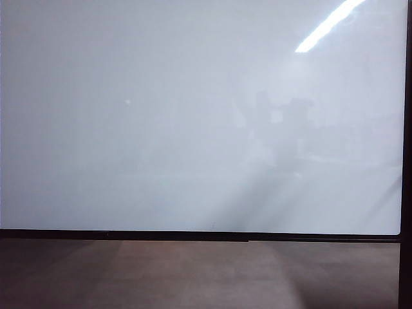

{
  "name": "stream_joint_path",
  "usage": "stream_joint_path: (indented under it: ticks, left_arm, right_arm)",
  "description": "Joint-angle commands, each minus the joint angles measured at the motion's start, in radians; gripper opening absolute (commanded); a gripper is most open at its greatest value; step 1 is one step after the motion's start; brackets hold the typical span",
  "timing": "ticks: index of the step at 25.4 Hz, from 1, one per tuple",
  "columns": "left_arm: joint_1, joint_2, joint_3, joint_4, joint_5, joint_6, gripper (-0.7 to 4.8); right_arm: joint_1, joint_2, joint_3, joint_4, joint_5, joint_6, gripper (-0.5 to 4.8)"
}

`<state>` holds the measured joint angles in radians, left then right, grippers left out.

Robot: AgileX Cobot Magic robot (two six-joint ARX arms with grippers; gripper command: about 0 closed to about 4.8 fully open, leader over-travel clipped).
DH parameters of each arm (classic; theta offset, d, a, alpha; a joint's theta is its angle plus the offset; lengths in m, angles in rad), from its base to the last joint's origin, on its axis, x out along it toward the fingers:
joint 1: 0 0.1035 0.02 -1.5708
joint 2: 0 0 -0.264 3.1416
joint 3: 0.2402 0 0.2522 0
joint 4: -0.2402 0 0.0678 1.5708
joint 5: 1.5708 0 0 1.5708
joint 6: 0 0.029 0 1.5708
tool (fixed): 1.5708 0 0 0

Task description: Reach to the right to find the marker pen, pick it up, and write the number 3 on the whiteboard.

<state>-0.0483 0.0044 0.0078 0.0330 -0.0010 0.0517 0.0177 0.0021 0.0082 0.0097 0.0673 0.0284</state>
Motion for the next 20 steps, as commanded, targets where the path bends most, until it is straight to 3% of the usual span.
stream_joint_path:
  ticks: [1, 11, 14, 20]
  left_arm:
    - [0.0, 0.0, 0.001, 0.005, 0.001, -0.003, -0.06]
    - [0.0, 0.0, 0.008, 0.015, -0.02, -0.04, -0.06]
    - [0.0, 0.0, 0.057, -0.044, -0.071, -0.095, -0.06]
    - [0.0, 0.027, 0.173, -0.105, -0.062, -0.111, -0.06]
  right_arm:
    - [0.0, 0.0, -0.003, 0.018, 0.001, -0.002, -0.06]
    - [0.0, 0.0, 0.013, 0.026, 0.002, 0.017, -0.06]
    - [0.0, 0.0, 0.061, 0.016, 0.003, 0.031, -0.05]
    - [0.0, 0.001, 0.202, -0.053, 0.048, 0.03, -0.06]
